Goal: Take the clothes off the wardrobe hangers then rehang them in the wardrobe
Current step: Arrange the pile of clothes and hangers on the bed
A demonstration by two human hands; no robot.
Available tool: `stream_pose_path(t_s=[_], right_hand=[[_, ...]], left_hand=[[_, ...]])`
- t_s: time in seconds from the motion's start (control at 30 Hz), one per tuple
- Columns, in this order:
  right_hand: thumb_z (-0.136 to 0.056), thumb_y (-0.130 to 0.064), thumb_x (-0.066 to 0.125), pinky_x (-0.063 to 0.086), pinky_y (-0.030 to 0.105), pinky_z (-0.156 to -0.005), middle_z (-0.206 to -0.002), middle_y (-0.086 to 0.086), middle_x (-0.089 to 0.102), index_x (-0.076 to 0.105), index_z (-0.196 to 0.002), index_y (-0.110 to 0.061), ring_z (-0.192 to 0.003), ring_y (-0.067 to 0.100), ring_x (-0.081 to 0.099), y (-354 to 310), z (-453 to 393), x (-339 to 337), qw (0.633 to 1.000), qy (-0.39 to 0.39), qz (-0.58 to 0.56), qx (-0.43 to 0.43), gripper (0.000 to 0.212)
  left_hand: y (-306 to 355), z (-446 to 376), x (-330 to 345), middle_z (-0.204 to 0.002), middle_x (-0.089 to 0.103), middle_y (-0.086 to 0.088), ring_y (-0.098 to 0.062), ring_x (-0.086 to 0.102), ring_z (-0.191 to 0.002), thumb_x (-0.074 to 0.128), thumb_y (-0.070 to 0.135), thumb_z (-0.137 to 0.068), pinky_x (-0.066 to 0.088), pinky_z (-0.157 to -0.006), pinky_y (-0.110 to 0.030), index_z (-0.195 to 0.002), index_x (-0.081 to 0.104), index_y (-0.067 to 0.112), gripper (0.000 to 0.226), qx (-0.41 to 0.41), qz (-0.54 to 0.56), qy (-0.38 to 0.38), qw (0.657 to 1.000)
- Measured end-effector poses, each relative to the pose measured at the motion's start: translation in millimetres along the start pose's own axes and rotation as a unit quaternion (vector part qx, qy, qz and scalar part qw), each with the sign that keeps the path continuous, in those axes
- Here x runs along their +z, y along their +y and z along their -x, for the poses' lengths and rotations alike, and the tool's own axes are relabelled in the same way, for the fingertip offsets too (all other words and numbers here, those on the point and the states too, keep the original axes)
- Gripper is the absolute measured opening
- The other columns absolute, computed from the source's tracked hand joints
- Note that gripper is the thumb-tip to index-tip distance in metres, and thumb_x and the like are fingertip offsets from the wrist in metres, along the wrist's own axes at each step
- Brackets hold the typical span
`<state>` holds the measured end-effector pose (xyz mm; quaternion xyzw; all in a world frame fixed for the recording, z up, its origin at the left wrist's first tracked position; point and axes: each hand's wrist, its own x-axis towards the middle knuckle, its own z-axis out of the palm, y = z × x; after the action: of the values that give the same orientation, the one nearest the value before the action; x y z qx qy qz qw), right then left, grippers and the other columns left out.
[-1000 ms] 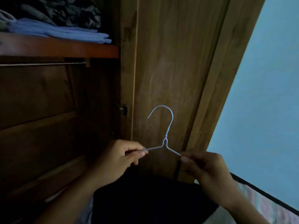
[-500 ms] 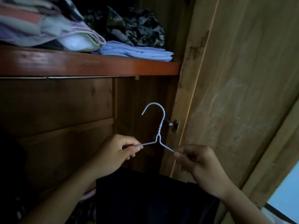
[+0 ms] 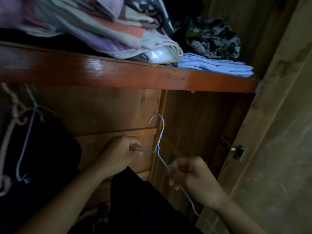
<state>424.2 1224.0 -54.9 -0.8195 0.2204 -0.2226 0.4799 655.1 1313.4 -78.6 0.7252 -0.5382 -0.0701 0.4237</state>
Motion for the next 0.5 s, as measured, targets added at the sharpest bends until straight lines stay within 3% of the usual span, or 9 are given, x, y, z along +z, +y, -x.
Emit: stream_pose_path(t_s=[0.13,0.27,0.5], right_hand=[[-0.086,0.014,0.053,0.039,0.015,-0.045,-0.062,0.012,0.068,0.069,-0.073,-0.006,-0.047,0.011,0.055,-6.4,-25.6,23.5,0.997,-0.061,-0.045,0.034,0.029],[-0.087,0.015,0.047,0.039,0.016,-0.044,-0.067,0.013,0.065,0.068,-0.085,0.003,-0.049,0.008,0.056,-20.3,-49.2,47.6,0.985,-0.131,-0.073,0.080,0.024],[-0.095,0.006,0.050,0.045,0.018,-0.046,-0.069,0.012,0.064,0.063,-0.096,0.003,-0.050,0.011,0.061,-45.8,-85.0,97.1,0.966,-0.206,-0.103,0.118,0.013]], left_hand=[[-15.2,14.0,-20.5,-0.089,0.071,0.010,-0.009,0.067,-0.088,0.074,0.019,-0.083,0.052,-0.082,-0.030,-0.092,0.073,0.024,0.010,-0.069,-0.072,0.084,0.991],[-21.7,39.1,-49.1,-0.098,0.072,0.011,-0.012,0.066,-0.093,0.068,0.029,-0.089,0.051,-0.077,-0.026,-0.100,0.073,0.030,0.013,-0.107,-0.200,0.161,0.961],[-46.2,86.1,-78.0,-0.097,0.071,-0.002,-0.021,0.063,-0.090,0.062,0.035,-0.092,0.052,-0.078,-0.034,-0.100,0.076,0.024,0.019,-0.134,-0.327,0.189,0.916]])
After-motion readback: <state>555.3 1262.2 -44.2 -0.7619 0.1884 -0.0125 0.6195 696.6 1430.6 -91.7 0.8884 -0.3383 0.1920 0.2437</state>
